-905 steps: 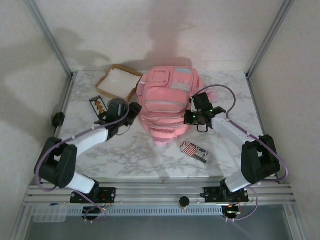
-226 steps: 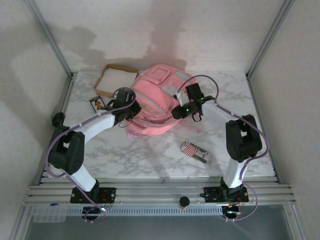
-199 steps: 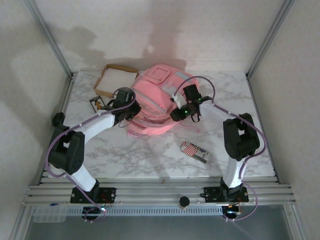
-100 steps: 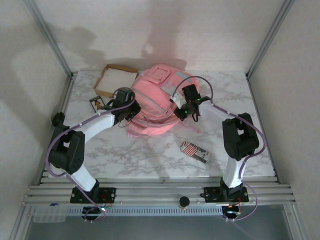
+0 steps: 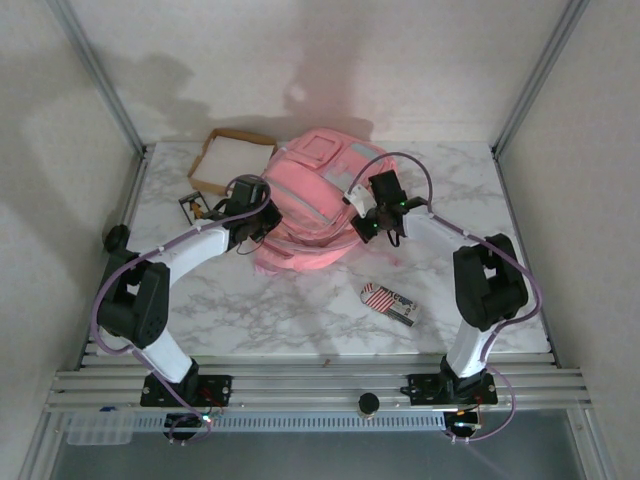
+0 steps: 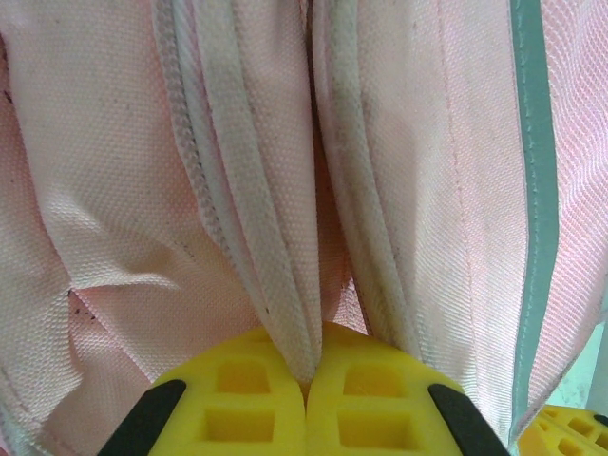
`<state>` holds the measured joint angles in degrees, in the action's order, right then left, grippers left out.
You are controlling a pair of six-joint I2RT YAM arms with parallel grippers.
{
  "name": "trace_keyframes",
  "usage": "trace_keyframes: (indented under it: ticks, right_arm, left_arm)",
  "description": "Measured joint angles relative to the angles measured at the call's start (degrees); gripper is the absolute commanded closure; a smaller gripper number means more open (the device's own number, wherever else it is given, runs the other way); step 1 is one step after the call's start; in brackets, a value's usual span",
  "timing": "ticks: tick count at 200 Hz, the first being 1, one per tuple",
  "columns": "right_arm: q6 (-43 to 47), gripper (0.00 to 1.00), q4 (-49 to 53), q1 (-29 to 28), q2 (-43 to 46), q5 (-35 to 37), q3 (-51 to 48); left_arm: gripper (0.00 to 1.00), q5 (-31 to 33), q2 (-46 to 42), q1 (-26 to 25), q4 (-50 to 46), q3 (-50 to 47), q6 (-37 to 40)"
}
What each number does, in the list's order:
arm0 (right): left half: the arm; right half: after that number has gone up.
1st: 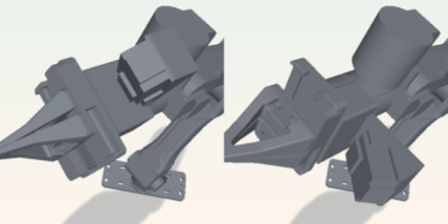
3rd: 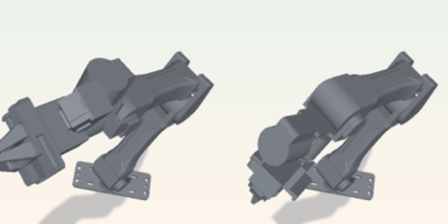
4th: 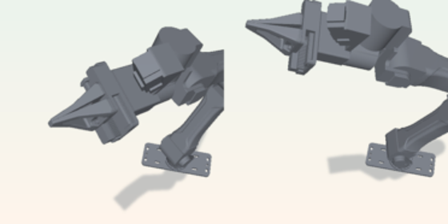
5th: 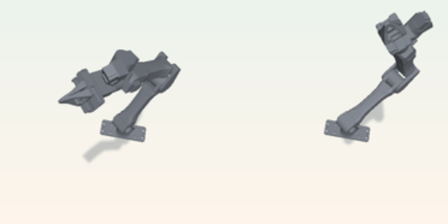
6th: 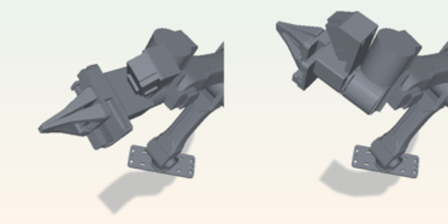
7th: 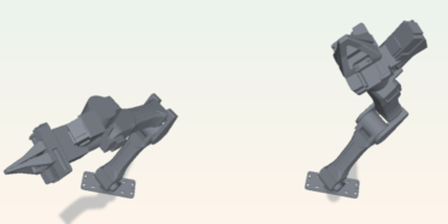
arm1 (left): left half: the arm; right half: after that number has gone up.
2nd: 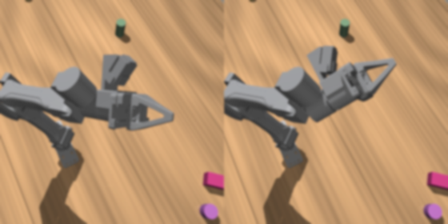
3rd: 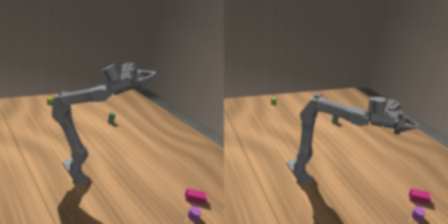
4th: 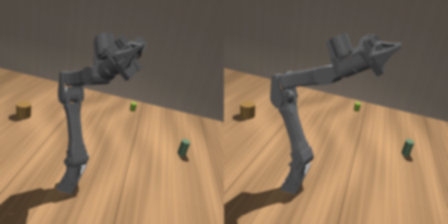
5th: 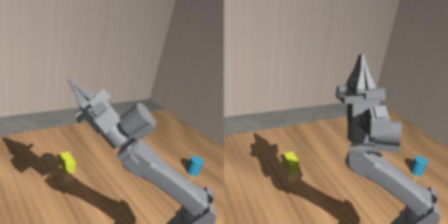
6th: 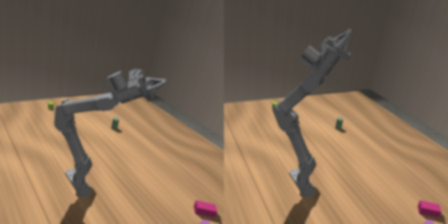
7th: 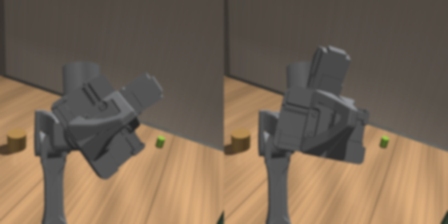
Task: Pack the student bag
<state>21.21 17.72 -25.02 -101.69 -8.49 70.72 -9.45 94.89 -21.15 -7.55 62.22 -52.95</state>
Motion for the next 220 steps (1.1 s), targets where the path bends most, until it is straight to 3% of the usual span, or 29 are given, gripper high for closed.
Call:
trace_keyframes:
  ticks: [44,83,91,101,114,126,132,156,186,220]
  right_arm:
    - [-6.1,1.0,-1.8,6.4,1.7,0.8,1.2]
    - [-9.0,1.0,0.2,6.9,-0.2,0.1,4.5]
    - [-10.0,0.88,0.3,6.9,-0.1,-0.7,4.5]
    - [-11.7,0.87,0.3,6.9,0.1,-1.7,4.5]
    - [-14.4,0.87,0.3,6.9,0.7,-3.7,4.3]
    - [-18.0,0.74,0.1,7.0,2.1,-5.6,3.7]
    - [-19.7,0.69,-0.2,7.0,3.1,-7.0,3.1]
    - [-30.6,0.69,-1.4,6.7,5.9,-11.1,1.6]
    - [-43.9,0.57,-1.8,4.5,5.6,-12.3,1.4]
    - [-52.6,0.56,-1.5,2.2,0.9,-13.9,4.3]
  left_arm:
    - [1.0,-1.8,-0.8,-0.2,0.7,-0.4,0.0]
    - [1.0,-2.9,-0.8,-0.4,2.4,-0.5,0.0]
    - [0.95,-3.0,-0.8,-0.4,2.4,-0.5,0.0]
    - [0.77,-3.0,-0.8,-0.3,2.4,-0.5,0.2]
    - [0.71,-3.4,-0.9,0.0,2.4,-0.5,0.5]
    - [0.67,-3.7,-1.2,0.3,2.3,-0.5,0.7]
    - [0.66,-3.7,-1.5,0.3,2.3,-0.6,0.7]
    - [0.65,-3.7,-4.7,-0.3,2.6,-2.7,0.5]
    - [0.65,-3.0,-7.9,-2.3,2.6,-4.0,-0.2]
    - [0.65,-1.4,-10.2,-5.4,3.1,-5.8,-1.9]
